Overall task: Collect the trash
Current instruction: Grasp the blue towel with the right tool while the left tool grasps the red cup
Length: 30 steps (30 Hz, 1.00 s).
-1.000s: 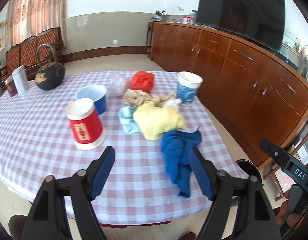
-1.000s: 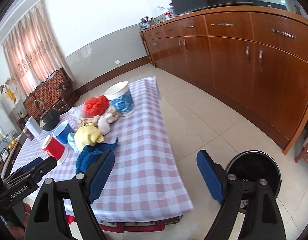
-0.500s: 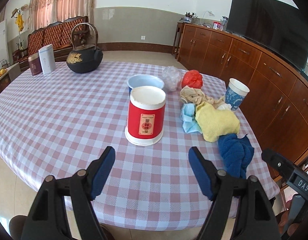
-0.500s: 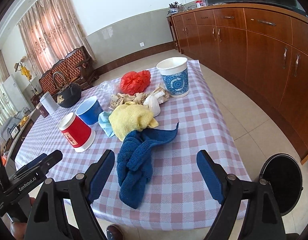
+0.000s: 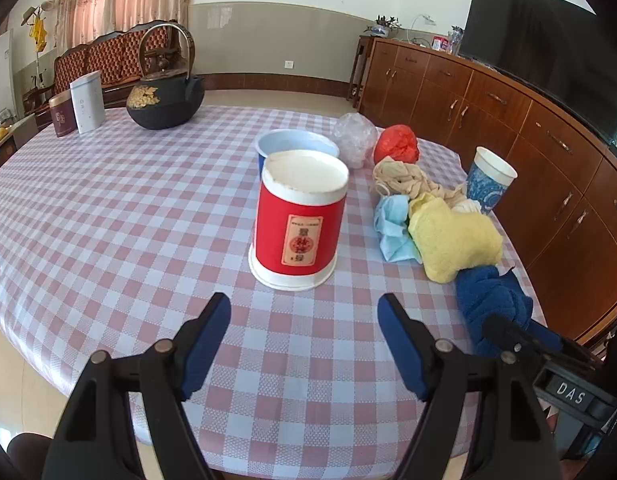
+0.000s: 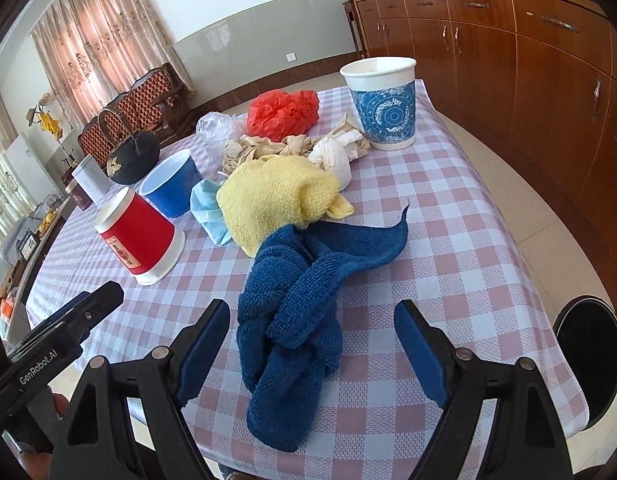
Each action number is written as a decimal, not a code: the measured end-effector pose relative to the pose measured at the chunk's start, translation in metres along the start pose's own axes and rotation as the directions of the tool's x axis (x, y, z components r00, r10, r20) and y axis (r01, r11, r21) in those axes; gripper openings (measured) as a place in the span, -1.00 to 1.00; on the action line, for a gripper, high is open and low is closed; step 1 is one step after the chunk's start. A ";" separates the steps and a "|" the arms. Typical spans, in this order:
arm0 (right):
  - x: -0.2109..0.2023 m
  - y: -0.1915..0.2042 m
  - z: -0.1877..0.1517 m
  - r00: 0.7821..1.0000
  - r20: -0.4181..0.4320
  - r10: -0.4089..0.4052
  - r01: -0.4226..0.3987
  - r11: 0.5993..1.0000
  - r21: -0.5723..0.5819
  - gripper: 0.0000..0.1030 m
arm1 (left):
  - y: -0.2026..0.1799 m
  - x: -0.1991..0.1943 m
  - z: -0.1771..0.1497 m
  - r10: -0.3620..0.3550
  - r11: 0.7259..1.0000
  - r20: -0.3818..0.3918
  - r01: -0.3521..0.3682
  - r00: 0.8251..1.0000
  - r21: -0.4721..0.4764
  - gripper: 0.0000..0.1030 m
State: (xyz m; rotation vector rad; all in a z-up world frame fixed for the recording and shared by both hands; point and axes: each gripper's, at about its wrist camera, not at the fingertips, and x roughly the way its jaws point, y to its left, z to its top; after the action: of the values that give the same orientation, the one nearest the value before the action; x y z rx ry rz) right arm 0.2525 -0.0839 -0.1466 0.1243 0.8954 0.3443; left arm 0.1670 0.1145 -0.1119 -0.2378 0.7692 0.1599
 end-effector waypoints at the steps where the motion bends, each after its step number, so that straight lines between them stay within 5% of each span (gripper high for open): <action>1: 0.002 0.001 0.000 1.000 -0.003 0.001 -0.001 1.000 -0.005 0.66 | 0.000 0.001 0.000 0.002 1.000 -0.002 -0.002 1.000 0.002 0.50; 11: 0.009 0.005 0.001 1.000 0.007 0.025 -0.025 0.998 -0.054 -0.23 | 0.001 0.015 0.004 0.001 1.000 -0.018 -0.001 1.000 -0.006 0.50; 30: -0.038 -0.011 0.030 0.978 0.207 0.031 -0.024 0.999 -0.033 -0.27 | -0.002 0.049 0.035 0.016 1.000 -0.001 -0.016 1.000 -0.020 0.50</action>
State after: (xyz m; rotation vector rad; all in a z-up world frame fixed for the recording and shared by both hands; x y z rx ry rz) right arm 0.2571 -0.1057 -0.1025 0.1421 0.6823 0.3633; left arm 0.2257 0.1249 -0.1219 -0.2509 0.7704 0.1823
